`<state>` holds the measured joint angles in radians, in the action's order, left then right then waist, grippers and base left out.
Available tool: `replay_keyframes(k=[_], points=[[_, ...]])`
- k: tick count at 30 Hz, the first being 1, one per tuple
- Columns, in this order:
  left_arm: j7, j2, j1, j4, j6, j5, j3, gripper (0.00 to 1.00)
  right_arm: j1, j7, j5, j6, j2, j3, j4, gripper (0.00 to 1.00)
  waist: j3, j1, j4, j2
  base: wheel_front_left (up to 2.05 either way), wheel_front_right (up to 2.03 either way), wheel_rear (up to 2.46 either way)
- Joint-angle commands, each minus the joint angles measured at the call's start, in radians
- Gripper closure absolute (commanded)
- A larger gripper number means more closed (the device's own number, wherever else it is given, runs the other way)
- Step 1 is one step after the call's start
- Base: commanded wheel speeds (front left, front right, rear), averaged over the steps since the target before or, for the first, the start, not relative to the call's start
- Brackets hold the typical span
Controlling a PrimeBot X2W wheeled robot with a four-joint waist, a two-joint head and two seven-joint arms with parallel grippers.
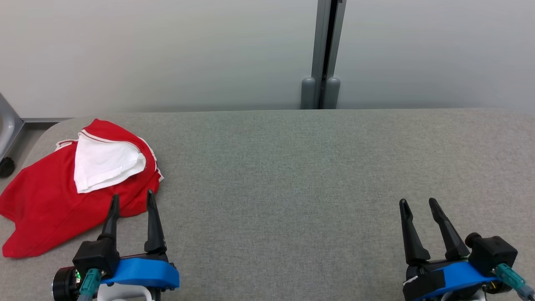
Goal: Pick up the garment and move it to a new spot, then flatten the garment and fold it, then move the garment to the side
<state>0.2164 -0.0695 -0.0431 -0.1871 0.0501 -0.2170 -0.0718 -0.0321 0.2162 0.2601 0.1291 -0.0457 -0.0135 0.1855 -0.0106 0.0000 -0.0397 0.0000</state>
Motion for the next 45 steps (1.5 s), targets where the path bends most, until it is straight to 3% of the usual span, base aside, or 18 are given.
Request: replay_keyframes(k=[1, 28, 36, 45], points=[[0.01, -0.007, -0.002, 0.006, 0.004, 0.026, 0.0, 0.0, 0.007, 0.011, -0.029, 0.002, -0.007, -0.002, 0.0, 0.0, -0.001, 0.0, -0.001, 0.0, 0.0, 0.0, 0.0], [0.05, -0.001, 0.005, -0.02, 0.018, 0.175, -0.004, 0.0, 0.011, 0.051, -0.185, 0.002, -0.007, -0.018, 0.007, 0.0, -0.003, 0.0, -0.028, 0.0, 0.0, 0.0, 0.0], [0.05, -0.006, -0.014, -0.029, 0.017, 0.168, 0.018, 0.0, -0.003, 0.05, -0.184, 0.002, -0.007, -0.024, 0.006, 0.0, -0.015, 0.0, -0.101, 0.0, 0.0, 0.0, 0.0], [0.05, -0.002, -0.023, -0.022, 0.016, 0.156, 0.04, 0.0, -0.023, 0.05, -0.196, 0.002, -0.007, -0.021, 0.01, 0.0, -0.047, 0.0, -0.234, 0.0, 0.0, 0.0, 0.0]])
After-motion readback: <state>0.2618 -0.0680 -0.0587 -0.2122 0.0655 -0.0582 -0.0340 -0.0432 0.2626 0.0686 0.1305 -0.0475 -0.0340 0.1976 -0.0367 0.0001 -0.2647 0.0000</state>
